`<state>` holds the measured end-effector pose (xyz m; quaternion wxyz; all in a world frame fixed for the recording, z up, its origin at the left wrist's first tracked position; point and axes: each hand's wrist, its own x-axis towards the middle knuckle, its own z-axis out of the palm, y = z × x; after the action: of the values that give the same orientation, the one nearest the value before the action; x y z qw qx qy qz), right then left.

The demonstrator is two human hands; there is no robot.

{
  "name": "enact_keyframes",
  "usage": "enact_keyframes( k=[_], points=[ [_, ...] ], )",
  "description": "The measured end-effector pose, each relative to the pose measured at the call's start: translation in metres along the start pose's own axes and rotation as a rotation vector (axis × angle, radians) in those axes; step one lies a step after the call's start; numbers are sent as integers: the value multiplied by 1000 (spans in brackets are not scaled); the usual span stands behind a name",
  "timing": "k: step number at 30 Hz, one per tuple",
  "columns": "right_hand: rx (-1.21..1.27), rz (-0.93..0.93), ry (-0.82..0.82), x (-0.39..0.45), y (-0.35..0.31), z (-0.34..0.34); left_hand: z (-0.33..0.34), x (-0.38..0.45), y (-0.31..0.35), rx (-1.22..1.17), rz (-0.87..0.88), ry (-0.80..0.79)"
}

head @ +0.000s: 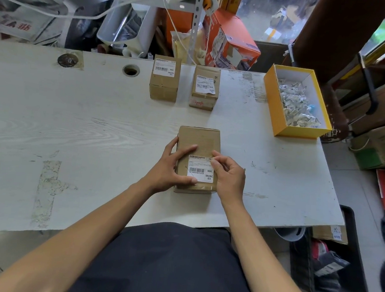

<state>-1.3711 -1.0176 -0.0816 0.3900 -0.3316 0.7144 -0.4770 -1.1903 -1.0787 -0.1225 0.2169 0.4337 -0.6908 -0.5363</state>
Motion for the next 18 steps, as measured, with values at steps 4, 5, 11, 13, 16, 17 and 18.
enact_keyframes(
  k=[4,5,11,13,16,17,18],
  points=[
    [0,-1,4,0,-1,0,0,0,0,3,-2,-4],
    [2,-4,5,0,-1,0,0,0,0,3,-1,-4],
    [4,-6,1,-1,-3,1,0,0,0,7,-6,-6],
    [6,-5,0,-1,-3,0,0,0,0,11,-5,-7],
    [6,-2,1,-1,-2,0,0,0,-1,9,-7,-5],
    [8,-1,3,-1,-2,0,0,0,-1,3,-6,-3],
    [10,-1,5,-1,-2,0,0,0,0,0,-7,-2]
  ],
)
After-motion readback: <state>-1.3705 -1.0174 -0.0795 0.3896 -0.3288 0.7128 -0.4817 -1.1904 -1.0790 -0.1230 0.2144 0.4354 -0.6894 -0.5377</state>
